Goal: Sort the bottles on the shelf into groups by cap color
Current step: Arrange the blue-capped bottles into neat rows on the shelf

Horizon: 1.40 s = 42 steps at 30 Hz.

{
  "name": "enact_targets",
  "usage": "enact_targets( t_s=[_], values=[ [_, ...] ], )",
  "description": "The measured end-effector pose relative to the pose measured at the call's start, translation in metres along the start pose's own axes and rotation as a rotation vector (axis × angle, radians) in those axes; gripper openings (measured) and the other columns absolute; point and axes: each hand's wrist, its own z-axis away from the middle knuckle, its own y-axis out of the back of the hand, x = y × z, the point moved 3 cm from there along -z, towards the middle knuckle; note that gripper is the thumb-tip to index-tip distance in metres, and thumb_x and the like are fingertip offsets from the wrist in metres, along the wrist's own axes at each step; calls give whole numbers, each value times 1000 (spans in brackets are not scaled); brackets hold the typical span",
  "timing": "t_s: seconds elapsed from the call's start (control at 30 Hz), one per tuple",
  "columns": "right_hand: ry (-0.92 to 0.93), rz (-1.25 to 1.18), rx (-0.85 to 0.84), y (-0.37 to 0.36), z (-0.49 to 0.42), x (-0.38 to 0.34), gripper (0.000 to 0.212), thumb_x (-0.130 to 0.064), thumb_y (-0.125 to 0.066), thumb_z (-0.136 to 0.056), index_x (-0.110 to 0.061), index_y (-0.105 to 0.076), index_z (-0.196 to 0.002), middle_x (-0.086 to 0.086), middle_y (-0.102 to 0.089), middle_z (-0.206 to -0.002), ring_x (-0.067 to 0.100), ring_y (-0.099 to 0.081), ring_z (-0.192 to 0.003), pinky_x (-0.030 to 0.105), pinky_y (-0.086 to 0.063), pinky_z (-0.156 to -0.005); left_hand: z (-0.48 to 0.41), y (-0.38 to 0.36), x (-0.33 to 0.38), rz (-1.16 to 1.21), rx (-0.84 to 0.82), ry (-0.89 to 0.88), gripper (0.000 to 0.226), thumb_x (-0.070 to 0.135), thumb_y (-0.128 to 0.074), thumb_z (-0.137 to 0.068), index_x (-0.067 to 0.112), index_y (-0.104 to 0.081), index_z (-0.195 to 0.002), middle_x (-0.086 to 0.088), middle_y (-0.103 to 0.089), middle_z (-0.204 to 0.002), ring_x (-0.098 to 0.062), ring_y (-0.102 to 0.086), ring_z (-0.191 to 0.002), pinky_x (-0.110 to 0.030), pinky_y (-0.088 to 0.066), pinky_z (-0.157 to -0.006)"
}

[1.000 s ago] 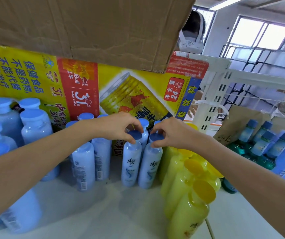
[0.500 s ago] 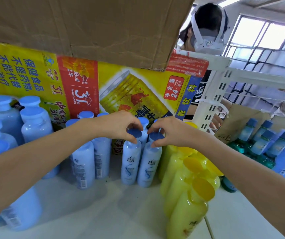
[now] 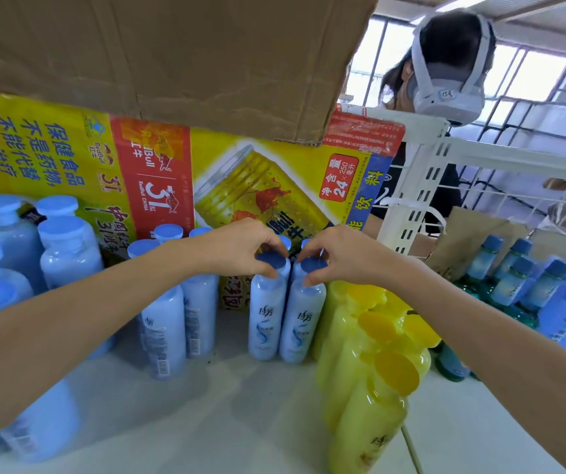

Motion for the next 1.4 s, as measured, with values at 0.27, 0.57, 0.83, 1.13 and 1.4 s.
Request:
enact_targets(
  t_s=[0.27,0.57,0.83,1.13,1.4],
  values=[
    [-48,18,-16,6,-1,8,42,-37,-70,-78,-15,-65,-113,4,-64,-110,17,-56,-96,28,-41,-78,-10,-3,3,13,-1,-10,39,25,-71,-78,17,-62,-115,0,-63,-111,-11,-56,-88,-32,-49,-82],
    [-43,12,-8,-6,-5,11,39,-35,-71,-77,-15,-66,-110,3,-65,-99,11,-48,-80,24,-36,-62,-13,-11,-4,74,47,-1,37,22,-71,-78,18,-63,-114,1,-63,-113,-11,-57,-93,-27,-50,-81],
    [-84,-46,24,-7,-5,13,42,-34,-75,-74,-16,-63,-110,-4,-53,-88,11,-51,-83,27,-41,-72,-8,-20,-8,180,92,10,32,15,-67,-81,18,-61,-113,7,-56,-100,-8,-53,-89,-5,-41,-66],
    [-93,-29,26,-13,-3,16,46,-35,-74,-74,-15,-61,-113,4,-63,-111,18,-56,-100,33,-44,-83,-5,-34,-8,228,94,11,51,8,-73,-73,15,-52,-119,11,-54,-100,-3,-52,-85,-2,-37,-66],
    [-88,6,34,-17,-2,16,49,-33,-73,-75,-16,-59,-119,5,-61,-115,19,-53,-104,29,-39,-80,-5,-39,-8,289,210,46,42,5,-69,-78,11,-56,-117,4,-54,-102,-11,-51,-93,0,-38,-67]
  ],
)
